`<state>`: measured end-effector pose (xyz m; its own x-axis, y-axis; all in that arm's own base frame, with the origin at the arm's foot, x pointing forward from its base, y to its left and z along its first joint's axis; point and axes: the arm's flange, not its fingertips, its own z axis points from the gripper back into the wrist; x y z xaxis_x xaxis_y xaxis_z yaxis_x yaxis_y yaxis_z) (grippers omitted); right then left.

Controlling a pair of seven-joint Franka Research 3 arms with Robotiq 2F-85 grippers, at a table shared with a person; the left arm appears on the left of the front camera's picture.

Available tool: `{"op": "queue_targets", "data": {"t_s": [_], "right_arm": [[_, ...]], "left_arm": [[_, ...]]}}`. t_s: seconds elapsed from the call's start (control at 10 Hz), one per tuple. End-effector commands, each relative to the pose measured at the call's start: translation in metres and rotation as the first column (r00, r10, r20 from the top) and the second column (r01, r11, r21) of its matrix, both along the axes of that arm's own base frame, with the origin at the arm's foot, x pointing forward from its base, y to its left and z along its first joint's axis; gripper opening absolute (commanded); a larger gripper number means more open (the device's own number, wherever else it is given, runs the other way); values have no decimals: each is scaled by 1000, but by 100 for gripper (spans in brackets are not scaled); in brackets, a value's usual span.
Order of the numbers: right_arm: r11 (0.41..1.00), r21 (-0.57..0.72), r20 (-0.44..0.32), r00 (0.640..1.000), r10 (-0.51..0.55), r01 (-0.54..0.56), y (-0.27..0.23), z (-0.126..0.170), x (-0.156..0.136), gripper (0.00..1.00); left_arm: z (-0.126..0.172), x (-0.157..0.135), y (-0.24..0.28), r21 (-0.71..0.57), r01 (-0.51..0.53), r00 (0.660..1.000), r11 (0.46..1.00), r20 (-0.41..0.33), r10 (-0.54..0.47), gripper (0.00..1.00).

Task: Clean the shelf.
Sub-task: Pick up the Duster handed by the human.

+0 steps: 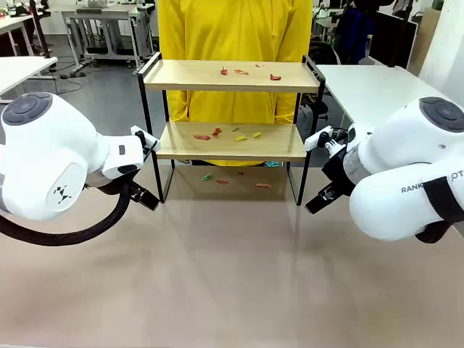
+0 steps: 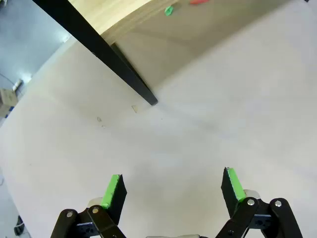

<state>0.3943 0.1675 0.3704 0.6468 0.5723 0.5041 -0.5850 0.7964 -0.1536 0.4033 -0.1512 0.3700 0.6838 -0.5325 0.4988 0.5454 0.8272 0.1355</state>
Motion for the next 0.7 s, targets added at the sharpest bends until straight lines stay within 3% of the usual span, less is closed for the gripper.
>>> {"op": "queue_targets", "data": {"t_s": [0.0,0.6], "right_arm": [[1000,0,1,1000,0,0,0,0,0,100],[1000,0,1,1000,0,0,0,0,0,100]], "left_arm": [[0,0,0,0,0,1000,1000,0,0,100],[0,0,0,0,0,1000,1000,0,0,100]]}}
